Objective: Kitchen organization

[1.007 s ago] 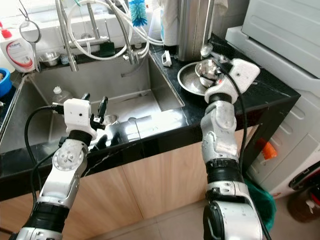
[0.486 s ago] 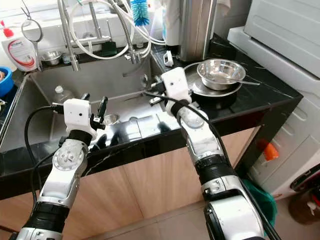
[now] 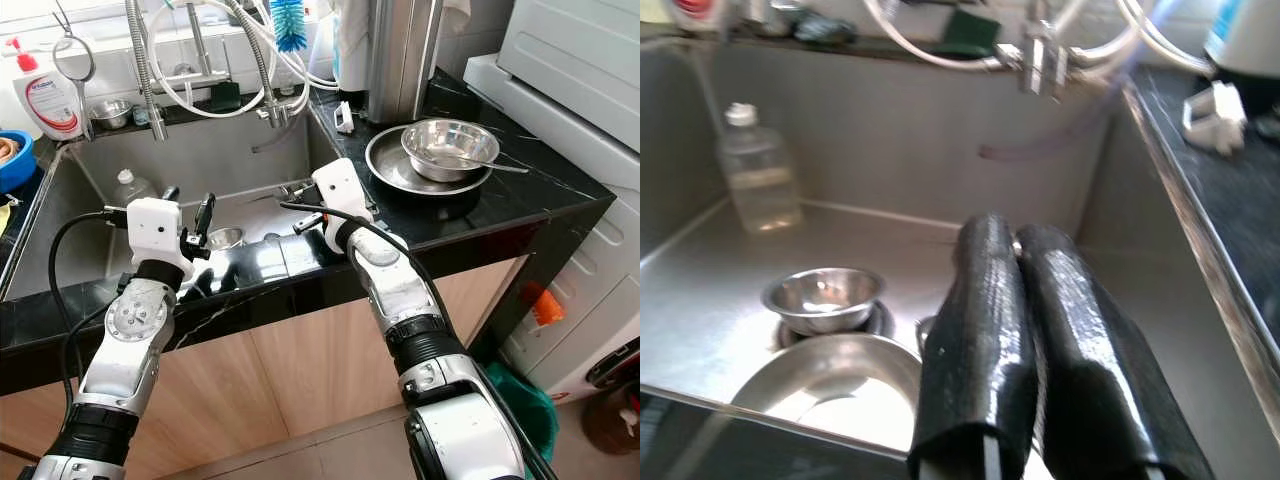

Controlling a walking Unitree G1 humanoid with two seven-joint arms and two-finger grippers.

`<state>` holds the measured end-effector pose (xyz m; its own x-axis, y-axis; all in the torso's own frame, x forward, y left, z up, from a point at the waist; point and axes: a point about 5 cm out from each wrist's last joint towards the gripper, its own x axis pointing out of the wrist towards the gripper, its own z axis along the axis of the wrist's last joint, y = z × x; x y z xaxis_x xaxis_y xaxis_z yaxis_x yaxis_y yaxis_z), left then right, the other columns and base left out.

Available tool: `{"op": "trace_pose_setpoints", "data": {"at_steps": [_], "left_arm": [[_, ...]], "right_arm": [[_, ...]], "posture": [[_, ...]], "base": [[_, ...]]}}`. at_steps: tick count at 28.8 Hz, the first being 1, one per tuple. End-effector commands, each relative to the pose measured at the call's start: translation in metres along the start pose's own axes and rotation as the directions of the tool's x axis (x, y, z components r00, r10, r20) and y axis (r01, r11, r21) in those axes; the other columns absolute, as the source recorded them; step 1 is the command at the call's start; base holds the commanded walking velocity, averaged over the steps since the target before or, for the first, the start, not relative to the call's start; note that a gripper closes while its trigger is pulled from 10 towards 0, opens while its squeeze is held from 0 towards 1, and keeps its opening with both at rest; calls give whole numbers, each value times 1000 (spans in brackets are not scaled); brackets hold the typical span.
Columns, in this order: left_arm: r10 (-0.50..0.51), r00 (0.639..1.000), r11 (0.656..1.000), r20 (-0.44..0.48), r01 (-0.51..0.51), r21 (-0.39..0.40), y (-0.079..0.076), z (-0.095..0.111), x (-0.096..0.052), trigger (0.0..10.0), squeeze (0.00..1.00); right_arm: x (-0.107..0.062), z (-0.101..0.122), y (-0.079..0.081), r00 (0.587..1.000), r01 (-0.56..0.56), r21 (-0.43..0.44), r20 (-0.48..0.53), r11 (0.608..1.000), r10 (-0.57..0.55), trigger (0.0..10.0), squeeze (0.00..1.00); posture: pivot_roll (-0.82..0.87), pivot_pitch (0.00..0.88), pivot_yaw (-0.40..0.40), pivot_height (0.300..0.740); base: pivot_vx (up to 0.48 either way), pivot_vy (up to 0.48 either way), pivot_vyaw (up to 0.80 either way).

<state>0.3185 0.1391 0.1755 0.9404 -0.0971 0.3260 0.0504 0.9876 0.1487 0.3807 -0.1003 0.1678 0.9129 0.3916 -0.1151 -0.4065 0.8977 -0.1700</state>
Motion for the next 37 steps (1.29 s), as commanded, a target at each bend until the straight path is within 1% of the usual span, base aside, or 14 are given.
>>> {"op": "trace_pose_setpoints", "data": {"at_steps": [1,8,10,12,18,19,20,24,29,30,31,34,35,37], "left_arm": [[2,1000,1000,-2,-2,18,2,1,0,10000,0],[2,1000,1000,-5,-2,18,2,1,-1,10000,0],[2,1000,1000,-6,-2,18,2,1,-1,10000,0],[2,1000,1000,-6,-2,18,2,1,-1,10000,0],[4,1000,1000,-8,-4,19,3,1,0,10000,0],[5,1000,1000,-8,-5,19,3,1,0,10000,0],[6,1000,1000,-8,-6,19,3,1,0,10000,0],[6,1000,1000,-9,-5,18,3,1,0,10000,0],[5,1000,1000,-8,-5,16,2,1,0,10000,0],[4,1000,1000,-9,-4,16,2,0,0,10000,0],[4,1000,1000,-11,-4,16,2,0,0,10000,0],[4,1000,1000,-12,-4,15,1,0,0,10000,0],[4,1000,1000,-12,-4,15,1,0,0,10000,0],[5,1000,1000,-12,-4,15,1,0,1,10000,0]], "right_arm": [[0,-4,-6,998,47,11,-29,999,-47,10000,0],[-2,-5,-10,997,77,32,-24,996,-76,10000,0],[-1,-4,-10,997,82,39,-21,996,-81,10000,925],[-1,-4,-10,996,87,39,-21,995,-86,10000,1000],[-1,-4,-11,995,99,38,-18,994,-98,10000,1000],[-1,-3,-11,995,103,31,-11,994,-103,10000,710],[-2,1,-13,992,122,5,20,992,-122,10000,0],[-8,18,-23,964,230,-20,144,973,-225,10000,0],[-25,46,-40,876,375,5,326,927,-356,10000,0],[-34,51,-49,826,439,52,369,897,-426,10000,0],[-42,51,-59,780,501,110,372,859,-503,10000,1000],[-55,41,-78,701,615,158,339,772,-628,10000,1000],[-55,41,-78,701,615,158,339,772,-628,10000,1000],[-66,32,-93,634,684,223,289,695,-717,10000,1000]], "posture": [[-140,0,83,740],[-144,0,87,740],[-144,0,87,740],[-142,0,86,740],[-142,0,86,740],[-143,0,87,740],[-146,0,88,740],[-147,0,88,740],[-158,0,91,740],[-158,0,91,740],[-162,0,90,740],[-163,0,90,740],[-163,0,90,740],[-161,0,89,740]], "base": [[0,0,0],[0,0,0],[0,0,0],[0,0,0],[0,0,0],[0,0,0],[0,0,0],[0,0,0],[0,0,0],[0,0,0],[0,0,0],[0,0,0],[0,0,0],[0,0,0]]}}
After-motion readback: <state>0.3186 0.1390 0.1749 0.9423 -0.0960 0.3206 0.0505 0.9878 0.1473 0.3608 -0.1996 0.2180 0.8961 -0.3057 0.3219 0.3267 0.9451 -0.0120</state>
